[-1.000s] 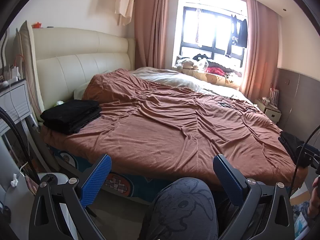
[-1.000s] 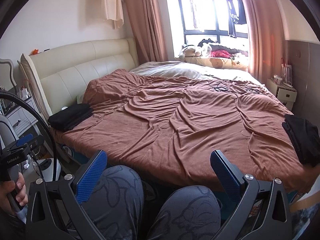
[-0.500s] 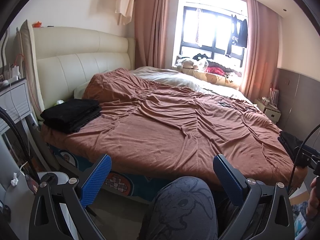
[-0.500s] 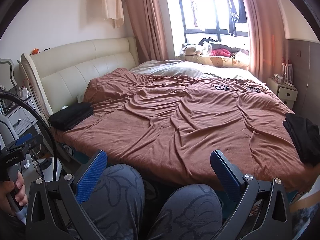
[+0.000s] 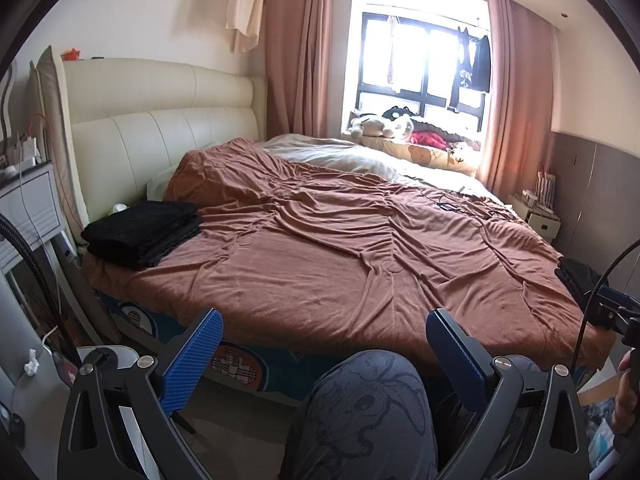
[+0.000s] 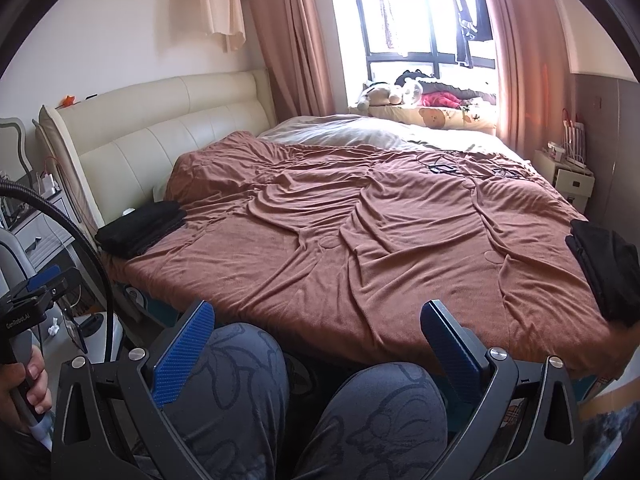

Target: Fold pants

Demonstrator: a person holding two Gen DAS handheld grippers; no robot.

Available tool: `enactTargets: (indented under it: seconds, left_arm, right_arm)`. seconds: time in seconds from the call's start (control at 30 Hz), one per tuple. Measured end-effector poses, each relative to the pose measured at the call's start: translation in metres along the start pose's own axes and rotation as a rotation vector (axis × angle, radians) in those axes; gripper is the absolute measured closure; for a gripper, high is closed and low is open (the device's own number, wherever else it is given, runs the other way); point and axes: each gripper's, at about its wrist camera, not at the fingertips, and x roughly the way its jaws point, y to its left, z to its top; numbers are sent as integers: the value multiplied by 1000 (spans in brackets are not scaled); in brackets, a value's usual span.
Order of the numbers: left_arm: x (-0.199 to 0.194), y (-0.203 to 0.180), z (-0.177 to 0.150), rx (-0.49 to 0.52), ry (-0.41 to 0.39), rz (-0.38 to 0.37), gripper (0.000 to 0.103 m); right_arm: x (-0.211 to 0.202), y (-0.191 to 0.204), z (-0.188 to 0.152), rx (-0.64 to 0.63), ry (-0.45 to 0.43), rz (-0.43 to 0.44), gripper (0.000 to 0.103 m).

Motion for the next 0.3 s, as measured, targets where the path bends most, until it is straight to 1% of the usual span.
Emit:
enactTargets:
  seconds: [0.3]
  left_arm:
    - [-10, -4, 0, 16, -15, -6, 1]
  right_arm:
    - [-5, 0, 1, -1, -9, -2, 0]
